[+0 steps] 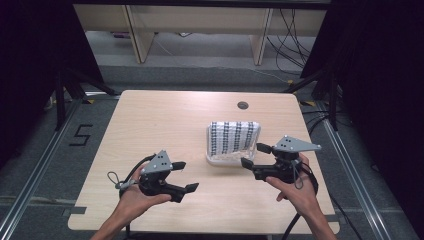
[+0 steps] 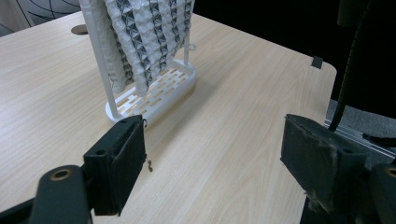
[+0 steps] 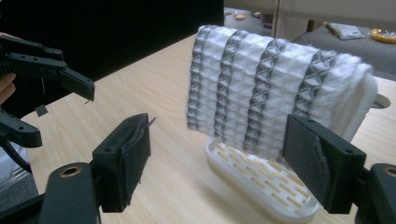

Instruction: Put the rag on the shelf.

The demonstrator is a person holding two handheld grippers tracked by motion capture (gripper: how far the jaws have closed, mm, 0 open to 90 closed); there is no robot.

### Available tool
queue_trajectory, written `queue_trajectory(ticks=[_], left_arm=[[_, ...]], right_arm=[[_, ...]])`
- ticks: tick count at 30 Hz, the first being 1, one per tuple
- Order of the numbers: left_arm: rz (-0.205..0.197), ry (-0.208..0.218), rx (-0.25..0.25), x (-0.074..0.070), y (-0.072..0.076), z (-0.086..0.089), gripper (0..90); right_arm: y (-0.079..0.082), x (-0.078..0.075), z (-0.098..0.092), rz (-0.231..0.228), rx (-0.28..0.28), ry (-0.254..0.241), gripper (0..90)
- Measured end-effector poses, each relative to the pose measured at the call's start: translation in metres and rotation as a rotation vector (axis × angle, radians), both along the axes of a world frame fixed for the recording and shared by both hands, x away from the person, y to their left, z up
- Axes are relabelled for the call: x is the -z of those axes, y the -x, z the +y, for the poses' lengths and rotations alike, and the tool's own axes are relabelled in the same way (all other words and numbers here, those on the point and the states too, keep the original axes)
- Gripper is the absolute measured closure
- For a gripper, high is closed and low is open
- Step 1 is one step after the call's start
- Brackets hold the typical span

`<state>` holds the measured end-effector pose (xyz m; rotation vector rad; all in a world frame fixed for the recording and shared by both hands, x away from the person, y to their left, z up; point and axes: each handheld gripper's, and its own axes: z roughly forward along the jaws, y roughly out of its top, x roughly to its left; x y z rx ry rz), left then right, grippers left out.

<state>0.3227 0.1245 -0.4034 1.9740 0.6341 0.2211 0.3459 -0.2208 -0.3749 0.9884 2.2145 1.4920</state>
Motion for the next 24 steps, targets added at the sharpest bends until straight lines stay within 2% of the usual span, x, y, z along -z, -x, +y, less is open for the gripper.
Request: queue_trajectory(ticks=[2, 3, 4, 7, 8, 11, 14, 15, 17, 18, 19, 20, 21, 24], left_arm=[[-0.004, -0.001, 0.003, 0.002, 0.002, 0.002, 20.9], [-0.005, 0.013, -0.001, 0.003, 0.003, 0.002, 20.9], [0.002, 0.0, -0.003, 0.005, 0.004, 0.004, 20.9], [-0.001, 0.007, -0.004, 0.008, 0.005, 0.003, 20.9], [-0.001, -0.009, -0.009, 0.01, 0.007, 0.004, 20.9], [-0.009, -0.015, -0.003, 0.013, 0.008, 0.004, 20.9], [0.001, -0.02, -0.019, 0.017, 0.009, 0.005, 20.9], [0.011, -0.017, -0.019, 0.019, 0.009, 0.005, 21.0], [0.012, -0.017, -0.017, 0.023, 0.01, 0.006, 21.0], [0.017, -0.025, -0.014, 0.025, 0.011, 0.006, 21.0], [0.015, -0.015, -0.016, 0.027, 0.011, 0.006, 21.0], [0.02, -0.012, -0.015, 0.029, 0.011, 0.007, 21.0], [0.025, -0.022, -0.013, 0.03, 0.012, 0.008, 21.0], [0.032, -0.012, -0.014, 0.035, 0.013, 0.009, 21.0]], right_arm=[[0.001, 0.001, 0.001, -0.01, 0.004, 0.002, 23.9], [0.003, 0.002, 0.002, 0.007, 0.003, -0.007, 23.9], [0.004, 0.003, 0.003, -0.007, 0.001, 0.012, 23.7], [0.008, 0.005, 0.004, -0.01, 0.005, 0.023, 23.7], [0.011, 0.007, 0.005, 0.011, 0.008, 0.018, 23.6], [0.014, 0.009, 0.004, 0.014, 0.01, 0.019, 23.6], [0.016, 0.016, 0.003, 0.011, 0.001, 0.009, 23.6], [0.016, 0.018, 0.002, -0.008, 0.0, 0.023, 23.6], [0.018, 0.023, 0.002, -0.002, 0.003, 0.031, 23.6], [0.019, 0.026, 0.004, 0.01, 0.001, 0.017, 23.6], [0.018, 0.027, 0.004, 0.0, -0.007, 0.038, 23.6], [0.019, 0.029, 0.005, 0.02, -0.004, 0.03, 23.6], [0.021, 0.029, 0.004, 0.023, 0.001, 0.049, 23.6], [0.022, 0.033, 0.006, 0.014, 0.002, 0.04, 23.6]])
